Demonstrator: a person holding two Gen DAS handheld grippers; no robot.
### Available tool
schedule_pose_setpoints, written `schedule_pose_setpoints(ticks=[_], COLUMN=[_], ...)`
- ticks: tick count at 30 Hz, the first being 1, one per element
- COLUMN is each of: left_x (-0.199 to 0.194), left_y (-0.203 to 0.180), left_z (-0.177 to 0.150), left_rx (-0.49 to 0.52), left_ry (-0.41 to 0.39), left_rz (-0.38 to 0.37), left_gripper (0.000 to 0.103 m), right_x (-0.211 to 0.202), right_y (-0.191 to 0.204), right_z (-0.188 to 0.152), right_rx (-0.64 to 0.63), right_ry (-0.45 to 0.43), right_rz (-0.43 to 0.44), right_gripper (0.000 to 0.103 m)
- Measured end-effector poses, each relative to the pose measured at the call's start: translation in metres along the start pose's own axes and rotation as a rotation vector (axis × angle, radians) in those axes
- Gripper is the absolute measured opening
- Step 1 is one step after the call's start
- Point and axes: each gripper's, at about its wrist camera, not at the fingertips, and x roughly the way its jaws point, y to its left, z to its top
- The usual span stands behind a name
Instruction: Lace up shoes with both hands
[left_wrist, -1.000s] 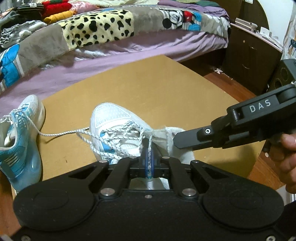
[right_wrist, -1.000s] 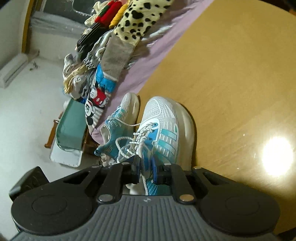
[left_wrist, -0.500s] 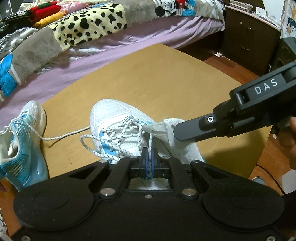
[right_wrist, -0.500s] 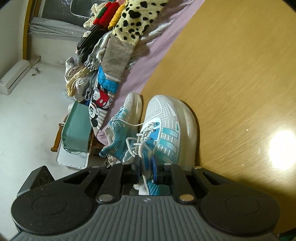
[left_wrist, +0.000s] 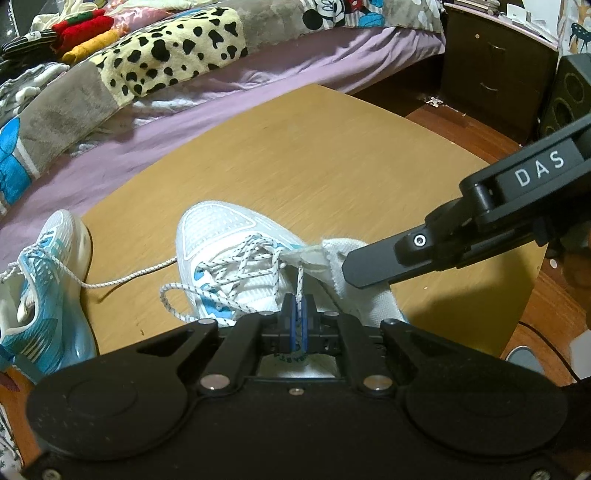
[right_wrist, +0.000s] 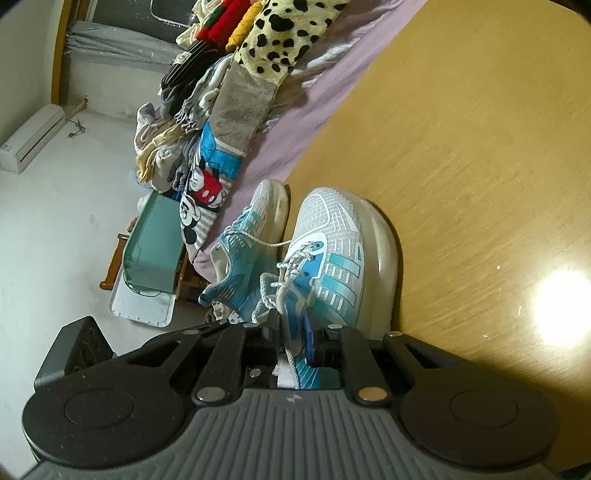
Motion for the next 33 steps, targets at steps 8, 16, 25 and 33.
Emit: schedule_pose_setpoints(ticks=[8, 16, 25, 33], left_x=[-0.002, -0.005, -0.009, -0.012], left_y=[-0.005, -0.002, -0.005, -0.013], left_z=[0.002, 0.009, 0.011, 0.009], left_rx=[0.037, 0.041, 0.085, 0.161], left_ry=[0.001, 0.003, -0.006, -0.018], left_rz=[0.006, 0.007, 0.027, 0.073], left_gripper=[0.002, 0.002, 0.002, 0.002], right_x=[-0.001, -0.002, -0.004, -0.013], right_y=[0.001, 0.011, 0.023, 0.024], right_z=[0.0, 0.002, 0.003, 0.008], right_rx=[-0.011, -0.075, -0.165, -0.162], right_ry=[0.007, 0.018, 0.032, -0.004], right_rz=[-0.005, -0.02, -0.042, -0.018], right_gripper=[0.015, 0.018, 0.019, 0.019])
